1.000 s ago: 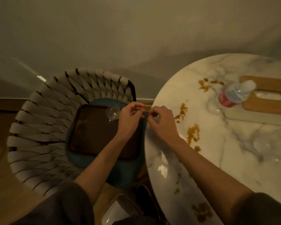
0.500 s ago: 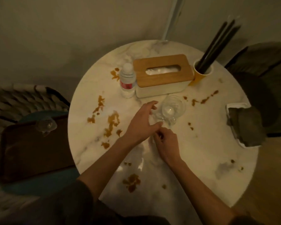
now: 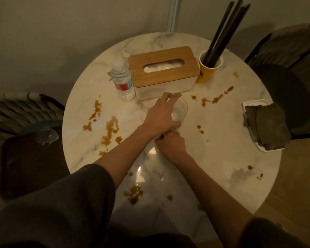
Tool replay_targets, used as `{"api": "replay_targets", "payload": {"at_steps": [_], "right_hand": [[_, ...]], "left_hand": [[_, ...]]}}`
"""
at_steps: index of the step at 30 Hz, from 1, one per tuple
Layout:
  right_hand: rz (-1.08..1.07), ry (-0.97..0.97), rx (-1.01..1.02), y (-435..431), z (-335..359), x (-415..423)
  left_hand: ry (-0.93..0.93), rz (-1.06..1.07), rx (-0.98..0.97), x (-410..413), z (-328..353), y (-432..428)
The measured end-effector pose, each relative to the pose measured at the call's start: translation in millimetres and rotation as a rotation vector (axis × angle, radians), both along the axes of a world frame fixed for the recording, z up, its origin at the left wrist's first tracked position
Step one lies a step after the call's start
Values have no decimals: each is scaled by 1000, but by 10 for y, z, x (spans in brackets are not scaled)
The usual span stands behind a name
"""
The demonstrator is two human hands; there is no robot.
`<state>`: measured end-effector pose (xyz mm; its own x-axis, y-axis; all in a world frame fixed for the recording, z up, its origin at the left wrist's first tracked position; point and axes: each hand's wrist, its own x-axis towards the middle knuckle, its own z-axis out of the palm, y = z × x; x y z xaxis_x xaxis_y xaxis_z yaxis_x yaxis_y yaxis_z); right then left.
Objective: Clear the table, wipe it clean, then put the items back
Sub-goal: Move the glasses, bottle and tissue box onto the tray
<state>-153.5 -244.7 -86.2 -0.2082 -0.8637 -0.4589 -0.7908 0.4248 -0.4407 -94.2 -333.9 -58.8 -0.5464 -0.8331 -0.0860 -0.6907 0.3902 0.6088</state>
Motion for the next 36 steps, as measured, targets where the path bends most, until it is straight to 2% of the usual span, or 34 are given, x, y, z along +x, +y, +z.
{"api": "replay_targets", "payload": {"at_steps": [3, 7, 12, 17, 22, 28, 32, 36], "right_hand": [[154, 13, -1, -28, 93, 158], [307, -19, -128, -53, 195, 668], [482, -61, -159, -223, 239, 1387], [620, -44, -210, -495, 176, 2099], [743, 44, -302, -848, -31, 2673], [878, 94, -353, -1271, -233, 3206], [930, 274, -329, -1318, -451, 3357], [928, 316, -337, -1318, -502, 3347]], "left_hand": [[78, 101, -42, 434, 129, 81], [195, 307, -114, 1210, 330, 221], [212, 506, -105, 2234, 391, 433], [126, 703, -84, 3173, 215, 603], [47, 836, -11, 3833, -271, 622], [-29, 927, 168, 4294, -1049, 512], [-160, 932, 299, 4493, -1500, 410], [-271, 938, 360, 4630, -1853, 268]]}}
